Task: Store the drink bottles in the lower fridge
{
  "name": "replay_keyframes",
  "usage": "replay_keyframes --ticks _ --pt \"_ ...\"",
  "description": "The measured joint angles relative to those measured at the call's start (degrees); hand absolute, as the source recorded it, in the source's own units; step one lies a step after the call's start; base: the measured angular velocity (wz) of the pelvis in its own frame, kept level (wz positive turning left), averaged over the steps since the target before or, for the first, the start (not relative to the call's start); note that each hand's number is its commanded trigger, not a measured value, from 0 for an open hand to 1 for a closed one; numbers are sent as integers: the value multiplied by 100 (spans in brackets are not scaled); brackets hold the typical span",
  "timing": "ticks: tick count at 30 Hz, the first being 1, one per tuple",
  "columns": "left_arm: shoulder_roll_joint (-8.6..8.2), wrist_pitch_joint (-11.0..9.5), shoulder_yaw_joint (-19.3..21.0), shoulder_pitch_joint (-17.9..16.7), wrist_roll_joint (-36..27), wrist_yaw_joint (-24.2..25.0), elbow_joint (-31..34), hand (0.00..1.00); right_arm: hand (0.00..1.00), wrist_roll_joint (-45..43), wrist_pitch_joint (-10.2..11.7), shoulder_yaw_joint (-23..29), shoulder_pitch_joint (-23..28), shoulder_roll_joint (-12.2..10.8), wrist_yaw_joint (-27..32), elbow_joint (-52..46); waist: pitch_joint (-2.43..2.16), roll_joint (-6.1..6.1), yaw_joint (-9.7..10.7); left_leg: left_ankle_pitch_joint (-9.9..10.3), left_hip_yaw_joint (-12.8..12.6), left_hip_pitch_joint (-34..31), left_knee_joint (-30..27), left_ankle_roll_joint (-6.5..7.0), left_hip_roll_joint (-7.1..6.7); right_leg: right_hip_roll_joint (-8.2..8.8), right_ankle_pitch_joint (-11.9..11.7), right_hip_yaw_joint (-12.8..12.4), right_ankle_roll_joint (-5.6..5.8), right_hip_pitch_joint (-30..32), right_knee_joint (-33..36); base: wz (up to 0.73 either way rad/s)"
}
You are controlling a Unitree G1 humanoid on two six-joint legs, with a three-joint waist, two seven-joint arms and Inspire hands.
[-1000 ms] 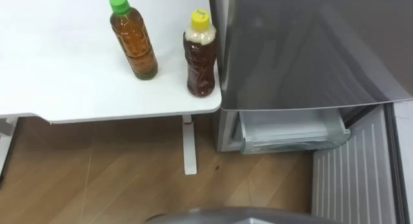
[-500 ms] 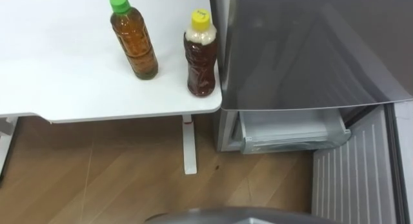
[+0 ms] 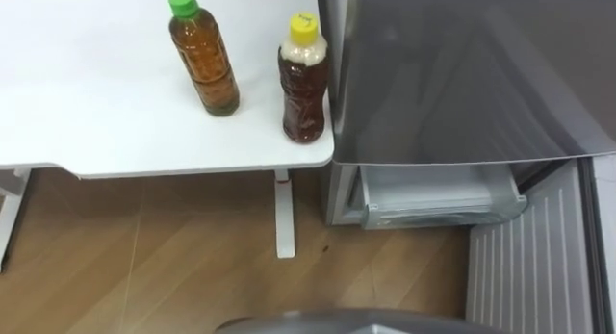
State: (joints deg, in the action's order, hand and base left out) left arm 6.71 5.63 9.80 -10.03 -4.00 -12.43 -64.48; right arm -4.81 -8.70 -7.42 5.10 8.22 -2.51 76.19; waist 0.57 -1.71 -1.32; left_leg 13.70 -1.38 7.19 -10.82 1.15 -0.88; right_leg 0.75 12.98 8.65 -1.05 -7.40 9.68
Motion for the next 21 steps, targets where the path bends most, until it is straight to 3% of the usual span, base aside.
replay_keyframes --ticks 2,8,15,19,21 --pt "-48 -213 333 52 -483 -354 188 0 0 40 75 106 29 12 66 39 -7 3 -74 0 2 31 3 0 1 0 -1 0 -1 -28 8 0" --pt "-65 -595 622 -3 -1763 -1283 594 0 0 271 182 265 69 46 243 29 -31 32 -96 0 -27 53 10 0 3 -1 -1 -21 -1 -39 4 -1" --pt "-64 -852 888 -93 -2361 -1976 923 0 0 225 241 480 116 61 237 0 -45 63 -230 0 6 96 12 0 0 -1 -1 -40 -1 -51 2 -1" --pt "-65 -896 915 -114 -2560 -2433 1560 0 0 223 249 489 154 77 238 -84 -52 80 -223 0 90 77 10 1 -1 -7 -8 34 -5 -82 20 12" --pt "-41 -1100 923 -65 -2536 -2618 1823 0 0 226 316 492 157 108 225 -86 -61 95 -212 0 168 57 10 1 -8 -2 -8 93 -5 -98 25 11"
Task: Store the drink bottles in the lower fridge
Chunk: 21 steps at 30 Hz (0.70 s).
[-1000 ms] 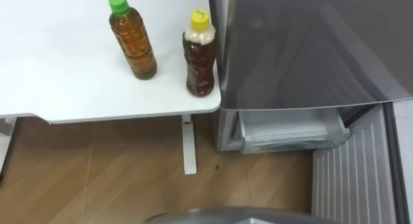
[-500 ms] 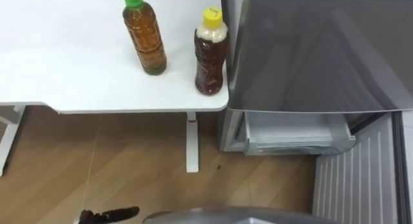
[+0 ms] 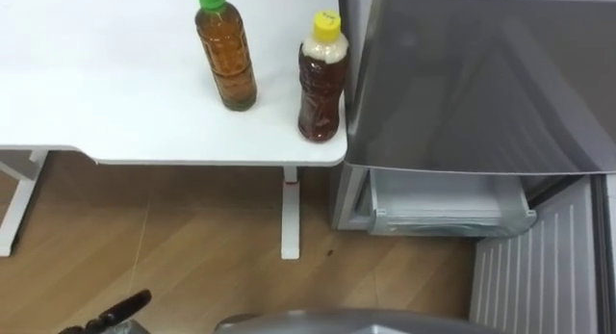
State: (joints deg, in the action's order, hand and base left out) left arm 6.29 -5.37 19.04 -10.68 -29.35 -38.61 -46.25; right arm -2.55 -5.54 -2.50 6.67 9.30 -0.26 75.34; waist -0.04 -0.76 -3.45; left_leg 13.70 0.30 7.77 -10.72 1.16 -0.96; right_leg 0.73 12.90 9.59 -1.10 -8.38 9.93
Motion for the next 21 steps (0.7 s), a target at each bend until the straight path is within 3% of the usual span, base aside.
replay_keyframes --ticks 2,8,16,21 --pt "55 -274 -2 62 133 -199 160 0 0 5 170 150 6 42 -49 -19 -7 34 15 0 2 3 -7 0 3 -4 -2 5 -3 -11 1 2" --pt "118 -545 37 59 281 -786 1199 0 0 5 251 211 35 61 -184 -144 -7 42 -8 0 -3 -17 -51 0 -5 -10 -3 18 -5 23 6 0" --pt "152 -637 -30 121 1003 -1220 2356 0 0 127 252 192 34 97 -299 -160 -8 42 0 -1 60 -30 -64 1 -24 -20 -7 48 -1 6 -10 2" --pt "312 -686 -21 121 1126 -1360 3122 0 0 281 253 193 29 152 -407 -153 -9 53 -11 -1 57 -21 -60 1 -23 -18 -7 30 -1 19 -1 -2"
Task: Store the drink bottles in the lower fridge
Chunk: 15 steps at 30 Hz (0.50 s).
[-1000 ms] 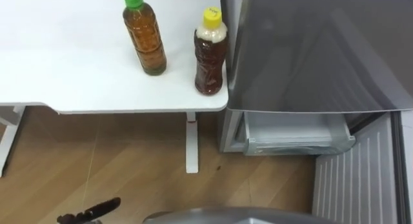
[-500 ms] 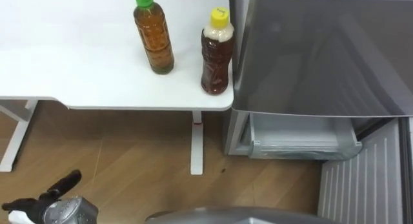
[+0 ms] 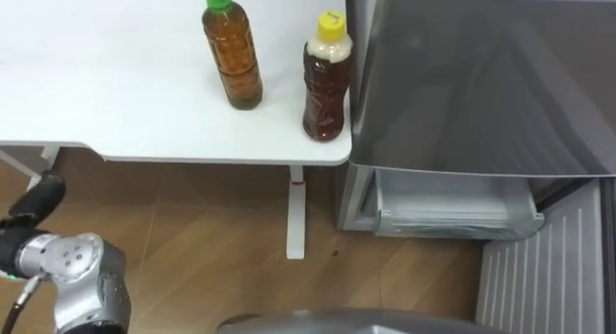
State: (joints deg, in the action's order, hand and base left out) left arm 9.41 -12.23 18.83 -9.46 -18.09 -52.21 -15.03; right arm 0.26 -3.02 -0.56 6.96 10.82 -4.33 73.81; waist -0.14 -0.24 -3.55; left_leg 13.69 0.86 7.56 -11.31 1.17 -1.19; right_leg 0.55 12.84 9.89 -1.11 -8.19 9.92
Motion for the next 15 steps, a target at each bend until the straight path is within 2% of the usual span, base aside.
replay_keyframes --ticks 3,10,12,15 --pt "46 1 61 -2 224 164 473 0 0 -28 0 17 3 8 -140 0 4 -15 4 0 -39 0 2 0 2 0 0 -35 0 9 -9 -4" --pt "85 2 -99 -2 250 1201 1669 0 0 -42 61 25 -12 32 -475 -1 11 -87 116 -1 -34 -27 -4 1 1 16 -4 -22 7 16 -5 0" --pt "85 35 -153 23 234 1459 1840 0 0 -39 62 24 -32 32 -529 -4 14 -104 174 -1 -55 -19 -3 1 7 16 -5 -24 6 15 -5 0" --pt "97 176 -337 255 -2 1936 2066 0 0 -44 57 25 -60 27 -630 -3 34 -134 198 -1 -69 -37 -1 1 13 10 -8 -37 0 35 -17 0"
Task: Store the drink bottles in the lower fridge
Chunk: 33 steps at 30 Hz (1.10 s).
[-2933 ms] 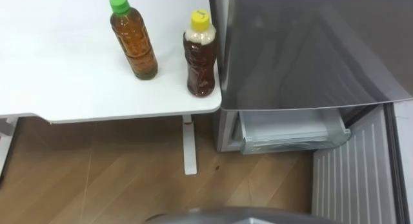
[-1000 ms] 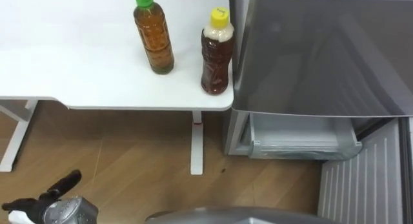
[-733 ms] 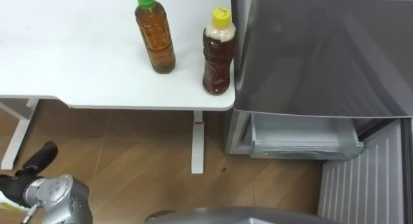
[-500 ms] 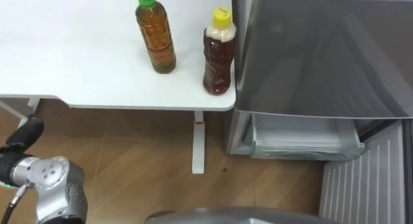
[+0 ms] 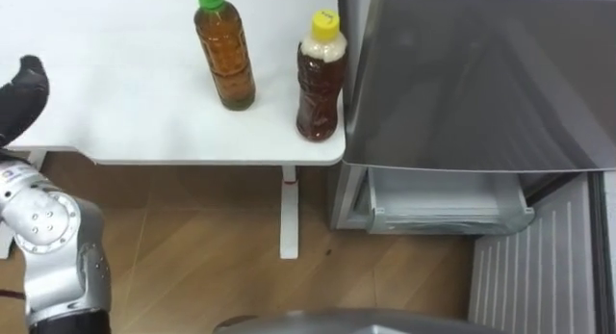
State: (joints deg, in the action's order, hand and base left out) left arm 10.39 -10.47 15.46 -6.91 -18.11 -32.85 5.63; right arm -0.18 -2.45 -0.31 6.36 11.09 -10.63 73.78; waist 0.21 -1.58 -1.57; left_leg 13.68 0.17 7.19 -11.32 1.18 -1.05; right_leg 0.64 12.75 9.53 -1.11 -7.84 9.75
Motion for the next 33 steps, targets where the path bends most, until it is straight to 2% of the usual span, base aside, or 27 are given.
replay_keyframes --ticks 2,6,10,11,17,25,33 --pt "40 134 -130 235 -159 422 204 0 0 2 -5 -5 -58 -5 -12 7 11 -5 11 0 -7 -70 -1 0 17 0 -25 -8 -11 74 -7 -4" --pt "229 315 -389 357 -264 1192 404 0 0 6 -3 4 -113 8 -3 13 43 38 130 0 -55 -88 0 0 27 -21 -35 -15 -13 97 -14 -2" --pt "232 500 -650 601 -266 1986 626 0 0 5 46 10 -143 36 14 4 33 52 188 -1 -126 -159 -3 -1 42 -53 -44 -103 -22 191 3 -9" --pt "233 592 -664 633 -273 2165 722 0 0 7 55 46 -159 44 32 2 46 78 248 -1 -127 -159 -1 -1 43 -56 -48 -114 -24 171 5 -7" --pt "232 762 -904 991 -492 2856 798 0 0 35 58 32 -196 77 135 -20 45 166 369 -1 -193 -75 24 -1 58 -76 -53 -199 -31 115 -3 -7" --pt "229 907 -920 1019 -495 3380 789 0 0 42 59 34 -200 92 177 -33 57 207 445 -1 -244 28 66 -1 65 -85 -54 -297 -31 82 -4 -8" --pt "231 1091 -1355 1019 -496 3519 731 0 0 190 45 -15 -224 74 320 -3 68 204 523 -1 -239 31 67 -1 67 -89 -64 -314 -33 88 5 1"
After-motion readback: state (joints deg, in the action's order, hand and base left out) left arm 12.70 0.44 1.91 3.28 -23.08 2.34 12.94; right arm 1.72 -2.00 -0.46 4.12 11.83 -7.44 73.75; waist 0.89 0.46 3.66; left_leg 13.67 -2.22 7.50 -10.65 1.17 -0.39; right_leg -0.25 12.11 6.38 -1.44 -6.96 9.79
